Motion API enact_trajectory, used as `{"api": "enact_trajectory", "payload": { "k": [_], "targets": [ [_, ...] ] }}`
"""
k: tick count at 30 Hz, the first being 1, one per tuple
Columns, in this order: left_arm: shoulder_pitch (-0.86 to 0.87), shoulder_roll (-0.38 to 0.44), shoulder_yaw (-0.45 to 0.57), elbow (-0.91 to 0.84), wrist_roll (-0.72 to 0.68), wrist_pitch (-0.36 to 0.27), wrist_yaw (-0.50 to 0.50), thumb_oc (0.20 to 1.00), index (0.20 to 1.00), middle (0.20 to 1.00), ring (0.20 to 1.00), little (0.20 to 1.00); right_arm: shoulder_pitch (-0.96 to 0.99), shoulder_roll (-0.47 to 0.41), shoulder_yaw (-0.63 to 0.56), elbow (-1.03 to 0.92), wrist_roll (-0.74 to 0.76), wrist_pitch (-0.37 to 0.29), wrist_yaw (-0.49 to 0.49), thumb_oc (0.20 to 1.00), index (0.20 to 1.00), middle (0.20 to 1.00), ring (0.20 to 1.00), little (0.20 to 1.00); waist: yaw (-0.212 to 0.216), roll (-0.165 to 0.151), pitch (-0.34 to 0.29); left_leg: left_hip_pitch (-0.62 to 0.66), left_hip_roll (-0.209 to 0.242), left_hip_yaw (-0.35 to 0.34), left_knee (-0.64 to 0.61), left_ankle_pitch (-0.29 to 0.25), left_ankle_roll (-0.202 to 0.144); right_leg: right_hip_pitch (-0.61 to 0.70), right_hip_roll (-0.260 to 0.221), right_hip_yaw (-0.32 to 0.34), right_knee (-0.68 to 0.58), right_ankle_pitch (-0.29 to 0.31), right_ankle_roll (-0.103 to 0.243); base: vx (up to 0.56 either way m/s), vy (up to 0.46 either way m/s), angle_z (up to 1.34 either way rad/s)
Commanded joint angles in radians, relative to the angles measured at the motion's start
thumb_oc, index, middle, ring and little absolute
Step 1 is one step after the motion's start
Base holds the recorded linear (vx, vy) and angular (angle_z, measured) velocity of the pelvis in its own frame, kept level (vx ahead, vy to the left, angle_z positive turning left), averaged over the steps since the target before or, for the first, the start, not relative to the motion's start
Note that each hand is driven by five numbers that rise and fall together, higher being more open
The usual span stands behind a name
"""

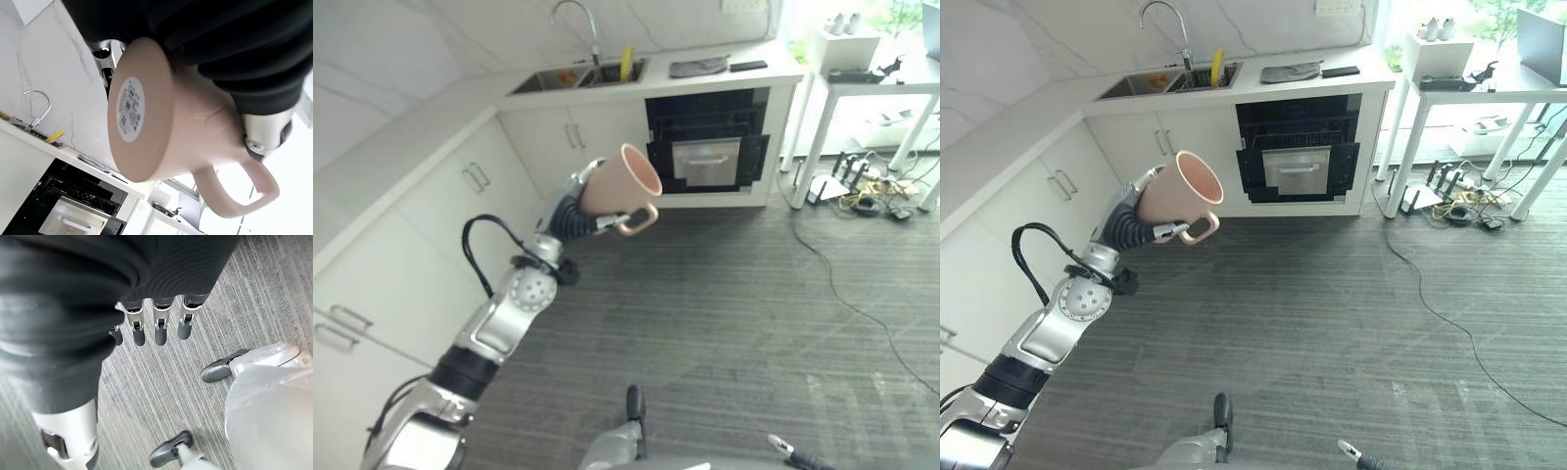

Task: Place the dishes in the dishwasher.

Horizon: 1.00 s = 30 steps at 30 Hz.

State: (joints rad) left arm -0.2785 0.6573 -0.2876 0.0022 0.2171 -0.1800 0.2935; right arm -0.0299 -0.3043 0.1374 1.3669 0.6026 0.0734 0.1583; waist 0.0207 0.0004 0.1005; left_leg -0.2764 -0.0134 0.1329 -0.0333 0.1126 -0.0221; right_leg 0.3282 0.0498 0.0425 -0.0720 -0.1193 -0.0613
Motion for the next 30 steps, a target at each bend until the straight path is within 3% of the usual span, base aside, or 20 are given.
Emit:
{"api": "enact_trajectory", "payload": {
  "k": [1, 3, 4, 6, 9, 11, 12, 15, 18, 19, 22, 26, 30],
  "targets": [
    [-0.016, 0.003, 0.110, -0.073, 0.010, -0.069, 0.020, 0.200, 0.200, 0.200, 0.200, 0.200, 0.031, 0.008, -0.026, 0.006, -0.024, -0.006, -0.019, 1.000, 1.000, 1.000, 1.000, 1.000, 0.030, 0.011, -0.014, 0.044, 0.028, 0.009, 0.021, 0.122, -0.025, -0.077, -0.053, -0.066, 0.059, 0.089, 0.090, 0.48, 0.193, -0.57],
    [-0.020, -0.002, 0.106, -0.068, 0.015, -0.067, 0.005, 0.200, 0.200, 0.200, 0.200, 0.200, 0.037, 0.012, -0.035, 0.008, -0.009, -0.001, -0.024, 1.000, 1.000, 1.000, 1.000, 1.000, 0.031, 0.010, -0.025, 0.075, 0.012, -0.001, 0.022, 0.092, 0.000, -0.056, -0.065, -0.058, 0.096, 0.053, 0.103, 0.39, 0.171, -0.53],
    [-0.033, -0.009, 0.099, -0.059, 0.020, -0.063, -0.004, 0.200, 0.200, 0.200, 0.200, 0.200, 0.045, 0.018, -0.040, 0.004, -0.012, -0.002, -0.018, 1.000, 1.000, 1.000, 1.000, 1.000, 0.024, 0.008, -0.031, 0.117, -0.007, -0.007, 0.014, 0.057, 0.030, -0.059, -0.076, -0.065, 0.148, 0.039, 0.111, 0.39, 0.210, -0.65],
    [-0.054, -0.013, 0.079, -0.036, 0.019, -0.070, -0.002, 0.200, 0.200, 0.200, 0.200, 0.200, 0.055, 0.036, -0.037, -0.009, -0.040, -0.008, -0.029, 1.000, 1.000, 1.000, 1.000, 1.000, 0.009, 0.009, -0.037, 0.170, -0.031, -0.017, 0.000, 0.030, 0.065, -0.094, -0.095, -0.086, 0.265, 0.072, 0.129, 0.37, 0.222, -0.36],
    [-0.113, 0.002, 0.022, 0.009, 0.009, -0.084, -0.015, 0.200, 0.200, 0.200, 0.200, 0.200, 0.084, 0.063, -0.030, -0.031, 0.003, -0.024, -0.068, 1.000, 1.000, 1.000, 1.000, 1.000, -0.025, 0.019, -0.048, 0.225, -0.060, -0.038, -0.014, -0.007, 0.115, -0.197, -0.109, -0.116, 0.565, 0.162, 0.182, 0.29, 0.182, 0.29],
    [-0.146, 0.008, -0.023, 0.031, 0.008, -0.061, -0.024, 0.200, 0.200, 0.200, 0.200, 0.200, 0.100, 0.079, -0.041, -0.037, 0.015, -0.027, -0.062, 1.000, 1.000, 1.000, 1.000, 1.000, -0.048, 0.037, -0.054, 0.273, -0.055, -0.033, -0.039, -0.023, 0.124, -0.314, -0.139, -0.140, 0.753, 0.251, 0.205, 0.27, 0.152, 0.24],
    [-0.149, 0.006, -0.029, 0.035, 0.009, -0.058, -0.020, 0.200, 0.200, 0.200, 0.200, 0.200, 0.101, 0.081, -0.041, -0.037, 0.010, -0.030, -0.061, 1.000, 1.000, 1.000, 1.000, 1.000, -0.050, 0.042, -0.054, 0.283, -0.051, -0.028, -0.043, -0.027, 0.124, -0.337, -0.149, -0.149, 0.762, 0.255, 0.203, 0.23, 0.091, 0.16],
    [-0.148, -0.002, -0.045, 0.051, 0.018, -0.056, -0.003, 0.200, 0.200, 0.200, 0.200, 0.200, 0.096, 0.086, -0.032, -0.042, -0.009, -0.033, -0.064, 1.000, 1.000, 1.000, 1.000, 1.000, -0.066, 0.049, -0.047, 0.334, -0.044, -0.015, -0.053, -0.044, 0.118, -0.414, -0.154, -0.185, 0.683, 0.229, 0.185, 0.22, -0.047, -0.06],
    [-0.159, 0.008, -0.046, 0.031, 0.019, -0.039, -0.013, 0.200, 0.200, 0.200, 0.200, 0.200, 0.090, 0.078, -0.028, -0.045, 0.004, -0.030, -0.066, 1.000, 1.000, 1.000, 1.000, 1.000, -0.085, 0.027, -0.025, 0.384, -0.051, -0.035, -0.054, -0.079, 0.107, -0.461, -0.162, -0.200, 0.431, 0.255, 0.184, 0.26, -0.196, -0.19],
    [-0.168, 0.016, -0.044, 0.012, 0.015, -0.021, -0.019, 0.200, 0.200, 0.200, 0.200, 0.200, 0.086, 0.071, -0.034, -0.042, 0.014, -0.025, -0.057, 1.000, 1.000, 1.000, 1.000, 1.000, -0.101, 0.012, -0.013, 0.418, -0.057, -0.051, -0.054, -0.118, 0.103, -0.492, -0.177, -0.201, 0.278, 0.311, 0.197, 0.27, -0.244, -0.14],
    [-0.170, 0.050, -0.039, -0.015, -0.010, -0.014, -0.017, 0.200, 0.200, 0.200, 0.200, 0.200, 0.082, 0.066, -0.074, -0.039, 0.023, -0.010, -0.042, 1.000, 1.000, 1.000, 1.000, 1.000, -0.124, 0.007, 0.011, 0.482, -0.043, -0.076, -0.054, -0.191, 0.101, -0.556, -0.192, -0.183, 0.137, 0.377, 0.225, 0.31, -0.253, 0.03],
    [-0.141, 0.050, -0.017, -0.027, -0.006, -0.020, -0.027, 0.200, 0.200, 0.200, 0.200, 0.200, 0.091, 0.076, -0.090, -0.022, 0.009, -0.005, -0.039, 1.000, 1.000, 1.000, 1.000, 1.000, -0.125, -0.002, -0.008, 0.514, -0.021, -0.069, -0.054, -0.212, 0.092, -0.496, -0.170, -0.181, 0.109, 0.345, 0.225, 0.28, -0.287, 0.20],
    [-0.109, 0.007, -0.012, -0.050, 0.034, 0.012, -0.030, 0.200, 0.200, 0.200, 0.200, 0.200, 0.092, 0.069, -0.061, -0.010, -0.001, -0.014, -0.038, 1.000, 1.000, 1.000, 1.000, 1.000, -0.123, 0.001, -0.039, 0.523, 0.023, -0.057, 0.037, -0.197, 0.056, -0.421, -0.122, -0.176, 0.124, 0.272, 0.168, 0.27, -0.273, 0.29]
  ]
}}
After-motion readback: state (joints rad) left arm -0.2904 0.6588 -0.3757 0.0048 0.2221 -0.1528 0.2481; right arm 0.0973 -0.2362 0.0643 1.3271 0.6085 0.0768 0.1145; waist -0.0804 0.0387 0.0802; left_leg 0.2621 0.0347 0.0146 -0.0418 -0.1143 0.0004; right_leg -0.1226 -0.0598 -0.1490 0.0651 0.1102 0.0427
